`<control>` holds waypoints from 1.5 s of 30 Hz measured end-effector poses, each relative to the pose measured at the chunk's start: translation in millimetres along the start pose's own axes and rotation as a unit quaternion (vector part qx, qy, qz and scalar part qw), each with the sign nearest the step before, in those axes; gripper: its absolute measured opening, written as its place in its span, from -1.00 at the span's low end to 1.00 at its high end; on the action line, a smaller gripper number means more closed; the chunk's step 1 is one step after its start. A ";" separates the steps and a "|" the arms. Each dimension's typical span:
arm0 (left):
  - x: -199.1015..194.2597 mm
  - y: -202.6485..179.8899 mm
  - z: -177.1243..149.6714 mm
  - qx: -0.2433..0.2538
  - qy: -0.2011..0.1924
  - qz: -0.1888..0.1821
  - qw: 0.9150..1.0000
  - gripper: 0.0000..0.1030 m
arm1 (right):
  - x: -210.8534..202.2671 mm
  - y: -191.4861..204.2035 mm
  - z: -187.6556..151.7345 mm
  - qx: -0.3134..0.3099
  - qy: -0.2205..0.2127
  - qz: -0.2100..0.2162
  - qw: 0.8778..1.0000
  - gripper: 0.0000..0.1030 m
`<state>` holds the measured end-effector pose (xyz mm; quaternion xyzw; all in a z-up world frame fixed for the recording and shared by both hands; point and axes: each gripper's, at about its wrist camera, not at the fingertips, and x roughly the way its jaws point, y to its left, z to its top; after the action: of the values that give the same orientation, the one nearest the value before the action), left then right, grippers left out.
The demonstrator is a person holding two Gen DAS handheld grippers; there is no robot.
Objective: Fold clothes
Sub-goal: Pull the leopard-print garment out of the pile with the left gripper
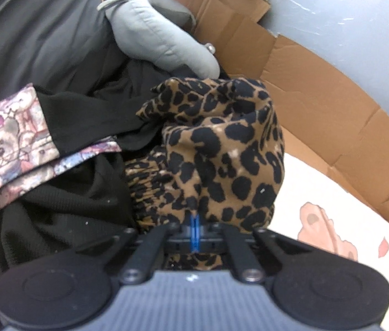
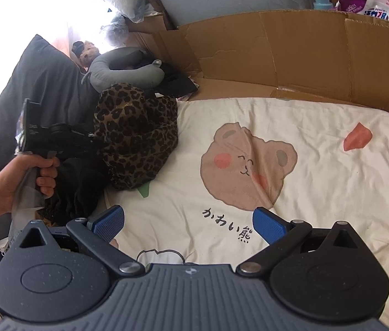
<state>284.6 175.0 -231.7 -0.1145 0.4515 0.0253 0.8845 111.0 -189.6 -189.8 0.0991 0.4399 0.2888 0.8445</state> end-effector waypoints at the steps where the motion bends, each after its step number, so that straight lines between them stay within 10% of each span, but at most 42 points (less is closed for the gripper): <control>1: -3.3 -1.9 -1.4 0.004 -0.002 -0.004 1.000 -1.00 | 0.6 -0.9 0.0 0.003 0.001 0.001 1.000 0.97; 27: -46.5 -46.2 -90.6 0.091 0.064 -0.114 0.987 -1.00 | 8.4 -3.9 -6.4 0.015 0.014 0.007 1.000 0.96; 45: -70.4 -32.9 -145.2 0.136 0.145 -0.177 0.964 -1.00 | 19.7 4.8 -16.5 0.001 0.040 0.021 0.999 0.96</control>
<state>132.7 114.4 -251.3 -0.0737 0.5468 -0.2096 0.8072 104.7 -175.8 -211.1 0.0973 0.4711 0.3094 0.8203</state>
